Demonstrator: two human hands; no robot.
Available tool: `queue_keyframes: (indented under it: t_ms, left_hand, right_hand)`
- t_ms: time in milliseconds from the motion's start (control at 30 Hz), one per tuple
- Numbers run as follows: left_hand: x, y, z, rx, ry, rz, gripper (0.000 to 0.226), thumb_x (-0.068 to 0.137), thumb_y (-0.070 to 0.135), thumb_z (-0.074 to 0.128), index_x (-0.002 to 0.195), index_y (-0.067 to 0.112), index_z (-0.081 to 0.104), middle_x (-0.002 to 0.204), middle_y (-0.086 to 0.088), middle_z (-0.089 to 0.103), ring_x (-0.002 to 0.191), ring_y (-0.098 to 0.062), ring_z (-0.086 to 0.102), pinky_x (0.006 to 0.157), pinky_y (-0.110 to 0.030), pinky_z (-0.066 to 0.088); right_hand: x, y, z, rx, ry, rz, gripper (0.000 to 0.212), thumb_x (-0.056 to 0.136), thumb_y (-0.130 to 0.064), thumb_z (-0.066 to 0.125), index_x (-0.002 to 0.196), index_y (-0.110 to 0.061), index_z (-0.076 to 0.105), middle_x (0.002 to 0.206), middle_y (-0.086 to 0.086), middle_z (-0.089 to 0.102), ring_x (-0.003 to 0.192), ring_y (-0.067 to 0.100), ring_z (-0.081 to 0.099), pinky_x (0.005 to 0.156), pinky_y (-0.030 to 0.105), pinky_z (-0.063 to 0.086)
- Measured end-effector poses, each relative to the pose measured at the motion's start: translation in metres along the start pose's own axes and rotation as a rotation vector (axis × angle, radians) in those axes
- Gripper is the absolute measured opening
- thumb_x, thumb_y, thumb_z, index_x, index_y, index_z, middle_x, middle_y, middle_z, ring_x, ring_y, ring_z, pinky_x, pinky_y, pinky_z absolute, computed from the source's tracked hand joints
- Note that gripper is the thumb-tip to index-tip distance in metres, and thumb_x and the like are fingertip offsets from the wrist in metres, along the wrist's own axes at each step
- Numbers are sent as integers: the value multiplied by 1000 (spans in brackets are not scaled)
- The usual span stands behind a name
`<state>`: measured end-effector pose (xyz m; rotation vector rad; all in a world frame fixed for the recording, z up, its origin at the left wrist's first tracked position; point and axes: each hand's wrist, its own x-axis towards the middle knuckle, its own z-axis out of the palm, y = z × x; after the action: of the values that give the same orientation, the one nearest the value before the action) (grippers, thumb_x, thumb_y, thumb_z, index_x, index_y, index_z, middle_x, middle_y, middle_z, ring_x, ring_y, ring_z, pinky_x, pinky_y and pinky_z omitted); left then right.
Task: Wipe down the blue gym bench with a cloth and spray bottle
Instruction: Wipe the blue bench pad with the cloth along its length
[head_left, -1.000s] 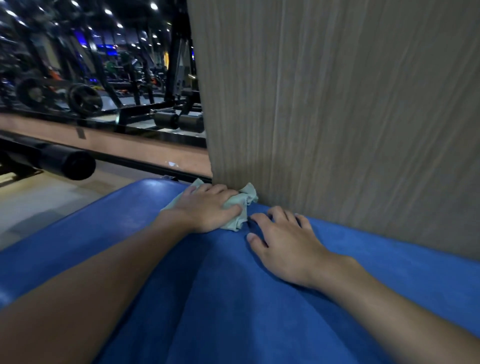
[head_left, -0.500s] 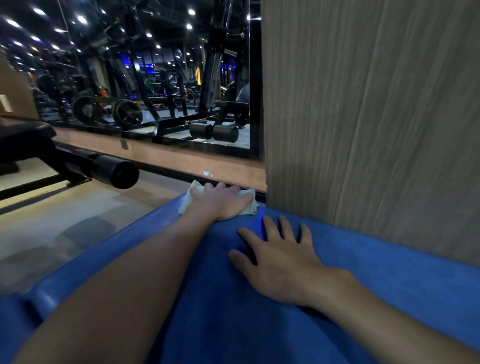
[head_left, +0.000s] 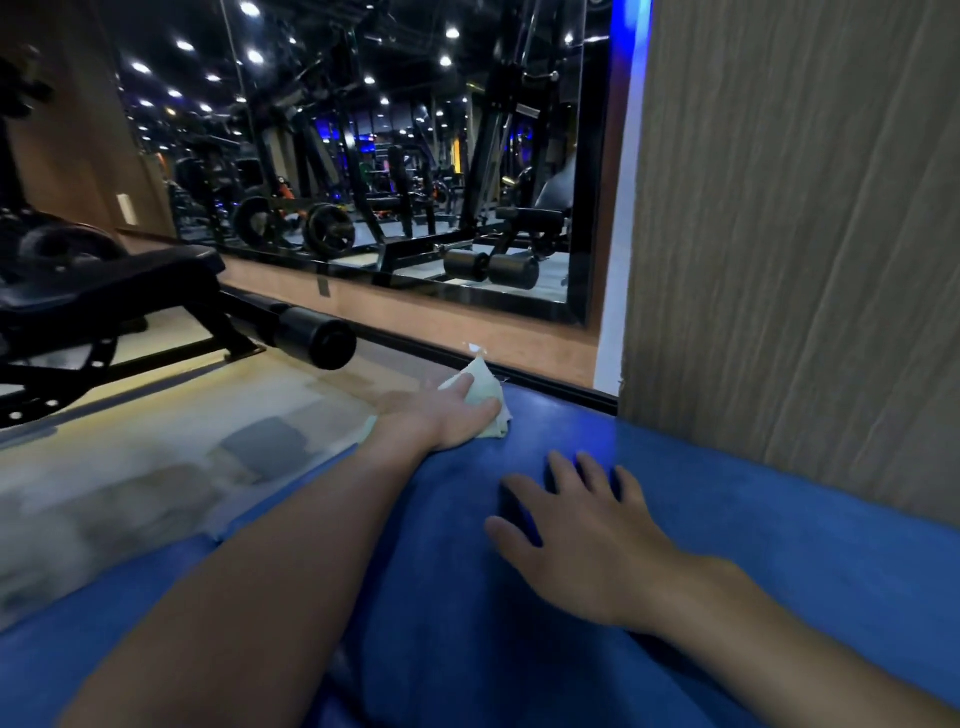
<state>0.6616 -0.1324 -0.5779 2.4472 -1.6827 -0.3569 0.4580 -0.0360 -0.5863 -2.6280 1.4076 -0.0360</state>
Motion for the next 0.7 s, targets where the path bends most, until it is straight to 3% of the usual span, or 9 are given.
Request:
queue_keyframes:
  t_ms: [100,233,333,467,600,700]
  left_hand:
    - [-20,-21,-2,-2,-2,-5,85,78,79,26,155,46,10,161,-13,25,141,-40,33,112,-54,28]
    - [-58,-51,-8,16,-16,-56,88,80,80,25,156,42,6,164,-10,20,144,-37,30,115,-50,25]
    - [-91,-66,-13,58,-24,-82,83,85,78,25,156,42,3,165,-11,16,145,-37,27,116,-51,23]
    - [-131,-90,-15,65,-36,-112,87,77,84,21,154,49,2,166,-6,12,146,-39,24,115,-58,21]
    - [-172,-101,-10,134,39,-61,74,86,75,21,154,47,11,161,-11,20,142,-41,23,112,-59,21]
    - [-206,-97,-5,198,140,2,64,92,65,27,149,36,29,149,-15,30,135,-36,27,106,-55,25]
  right_hand:
    - [-5,-6,2,-17,10,19,55,95,-65,20,143,-39,27,160,9,13,150,32,0,117,56,-2]
    - [-21,-14,-3,-11,16,16,49,95,-64,19,131,-36,37,140,-1,33,140,25,20,112,52,11]
    - [-35,-26,-2,-4,9,17,47,95,-64,18,126,-35,39,136,-2,34,138,24,23,110,51,15]
    - [-59,-43,-1,2,-3,-2,45,96,-62,19,126,-35,40,137,-3,36,139,23,24,111,51,17]
    - [-85,-57,0,8,6,-7,44,97,-60,20,125,-36,44,133,-5,41,136,21,30,110,51,20]
    - [-104,-67,-4,29,-1,0,42,98,-58,25,127,-36,46,135,-6,44,136,20,32,110,50,20]
